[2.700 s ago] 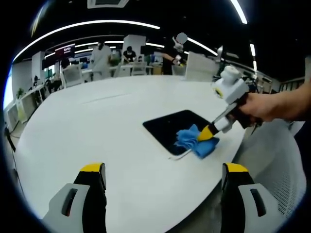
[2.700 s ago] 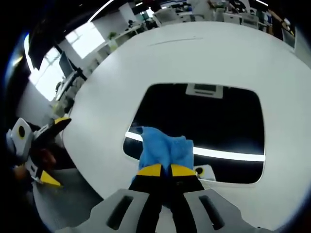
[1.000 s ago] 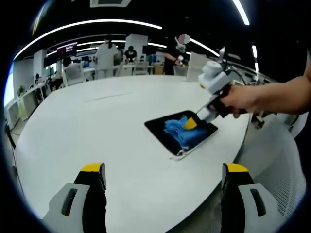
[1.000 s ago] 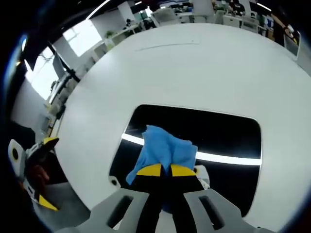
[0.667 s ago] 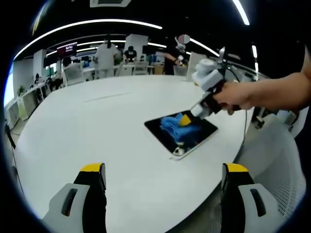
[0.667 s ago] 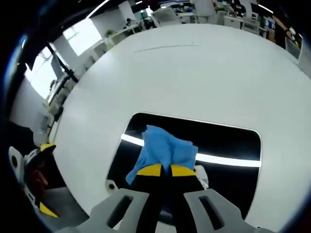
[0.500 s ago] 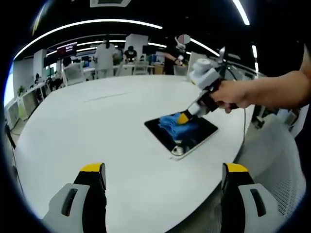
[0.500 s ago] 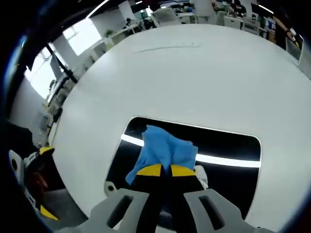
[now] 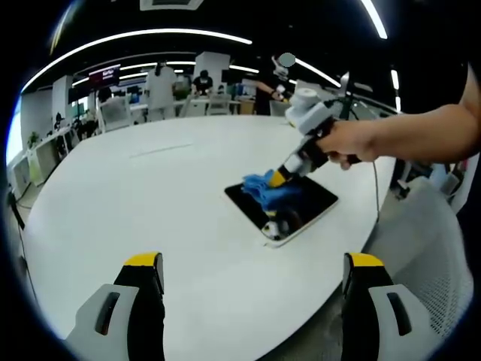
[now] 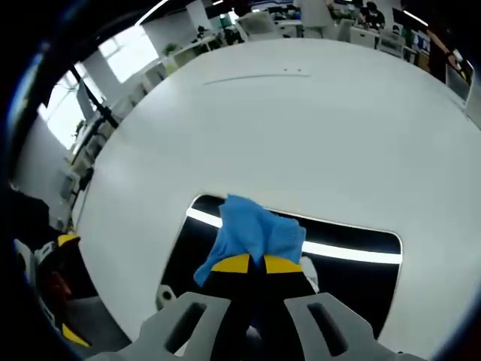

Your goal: Wipe the mirror surface with the cleaning cloth until all visible marks leave the cleaned area.

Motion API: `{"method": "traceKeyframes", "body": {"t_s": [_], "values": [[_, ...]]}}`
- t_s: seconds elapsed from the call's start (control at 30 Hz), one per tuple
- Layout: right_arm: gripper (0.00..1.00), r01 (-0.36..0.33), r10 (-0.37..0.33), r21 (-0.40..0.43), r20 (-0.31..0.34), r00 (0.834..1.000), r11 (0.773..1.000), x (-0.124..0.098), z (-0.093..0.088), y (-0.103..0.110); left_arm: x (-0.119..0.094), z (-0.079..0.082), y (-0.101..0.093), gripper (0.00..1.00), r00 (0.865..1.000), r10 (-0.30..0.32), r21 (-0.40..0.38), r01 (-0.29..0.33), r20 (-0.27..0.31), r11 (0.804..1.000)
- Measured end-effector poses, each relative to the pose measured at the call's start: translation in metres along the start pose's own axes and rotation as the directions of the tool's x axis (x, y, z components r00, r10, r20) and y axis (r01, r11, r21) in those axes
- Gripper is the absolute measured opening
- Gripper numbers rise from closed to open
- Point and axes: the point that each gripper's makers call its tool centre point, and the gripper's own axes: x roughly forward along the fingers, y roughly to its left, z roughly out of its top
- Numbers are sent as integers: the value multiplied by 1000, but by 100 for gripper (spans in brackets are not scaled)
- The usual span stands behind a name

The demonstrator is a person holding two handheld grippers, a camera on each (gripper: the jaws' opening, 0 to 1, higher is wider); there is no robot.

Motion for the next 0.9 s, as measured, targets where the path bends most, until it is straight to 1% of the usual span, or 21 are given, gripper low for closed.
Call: {"method": "traceKeyframes", "body": {"t_s": [0.5,0.67,0.9], "values": [[0,8,-8,-11,4,1000,1000,2,13,-3,0,-1,0,99,1000,-1,2,1,-5,1000],[0,10,-10,-18,2,1000,1000,5,15,-4,0,-2,0,99,1000,-2,4,2,-10,1000],[0,8,-8,-17,10,1000,1000,3,14,-3,0,-2,-1,99,1000,-4,5,4,-12,1000]]}}
